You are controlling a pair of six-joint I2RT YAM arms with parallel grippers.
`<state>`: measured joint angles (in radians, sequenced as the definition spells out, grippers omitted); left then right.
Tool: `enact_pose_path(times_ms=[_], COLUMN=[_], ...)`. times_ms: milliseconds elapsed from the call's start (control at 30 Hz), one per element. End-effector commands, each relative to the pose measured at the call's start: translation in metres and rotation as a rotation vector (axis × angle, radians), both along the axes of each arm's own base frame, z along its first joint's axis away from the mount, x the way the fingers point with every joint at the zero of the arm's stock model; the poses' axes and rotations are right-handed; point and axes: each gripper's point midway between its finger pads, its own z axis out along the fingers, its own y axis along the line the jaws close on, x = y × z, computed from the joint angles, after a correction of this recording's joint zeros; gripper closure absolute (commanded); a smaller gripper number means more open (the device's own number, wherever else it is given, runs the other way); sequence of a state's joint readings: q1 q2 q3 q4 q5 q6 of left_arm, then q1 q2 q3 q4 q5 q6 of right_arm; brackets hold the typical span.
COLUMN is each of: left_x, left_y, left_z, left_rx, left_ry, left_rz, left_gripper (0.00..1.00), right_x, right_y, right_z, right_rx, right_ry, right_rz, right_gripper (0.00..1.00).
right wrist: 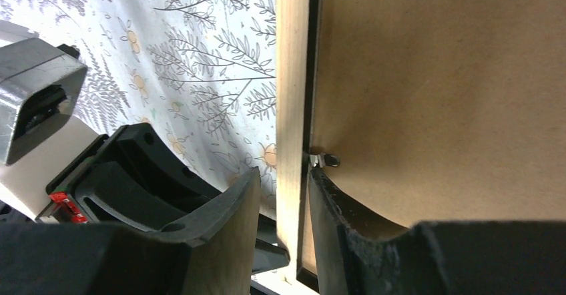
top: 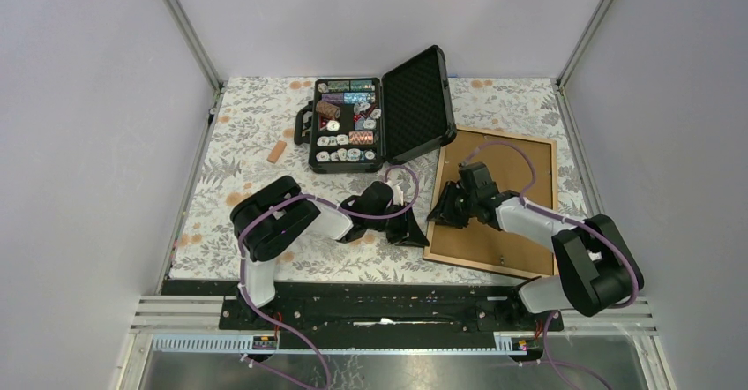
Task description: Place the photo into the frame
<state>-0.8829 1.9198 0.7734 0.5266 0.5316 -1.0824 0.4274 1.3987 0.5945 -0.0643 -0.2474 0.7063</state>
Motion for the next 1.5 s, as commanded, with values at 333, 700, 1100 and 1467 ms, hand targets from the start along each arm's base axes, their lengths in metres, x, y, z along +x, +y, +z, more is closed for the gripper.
enact_pose_path(times_ms=[333,700,1100,1467], left_x=[0.004,0.043,0.072,0.075], left_y=[0.02,0.06,0.114,0.125], left_z=[-0.018,0.049,0.123,0.13], left_rx=[0.129,0.153,0.115,0.054], left_ry=[-0.066,-0.301,-0.485,-0.478], left_rz=[0.012,0.077,0.194,0.247], left_gripper=[0.74,0.49,0.26,0.25], right_x=[0.007,-0.064,-0.093,-0.097], right_y=[-0.011,-0.02,-0.015,-0.022], right_z=[0.021,0.014,0.021,0.012], right_rx=[-0.037,-0.291,-0.563,-0.79], right_ry=[-0.077,0.153,0.157,0.143], right_rz=[-0.072,0.256,0.444,0.491], right_gripper=[0.56,0.33,0.18,0.28])
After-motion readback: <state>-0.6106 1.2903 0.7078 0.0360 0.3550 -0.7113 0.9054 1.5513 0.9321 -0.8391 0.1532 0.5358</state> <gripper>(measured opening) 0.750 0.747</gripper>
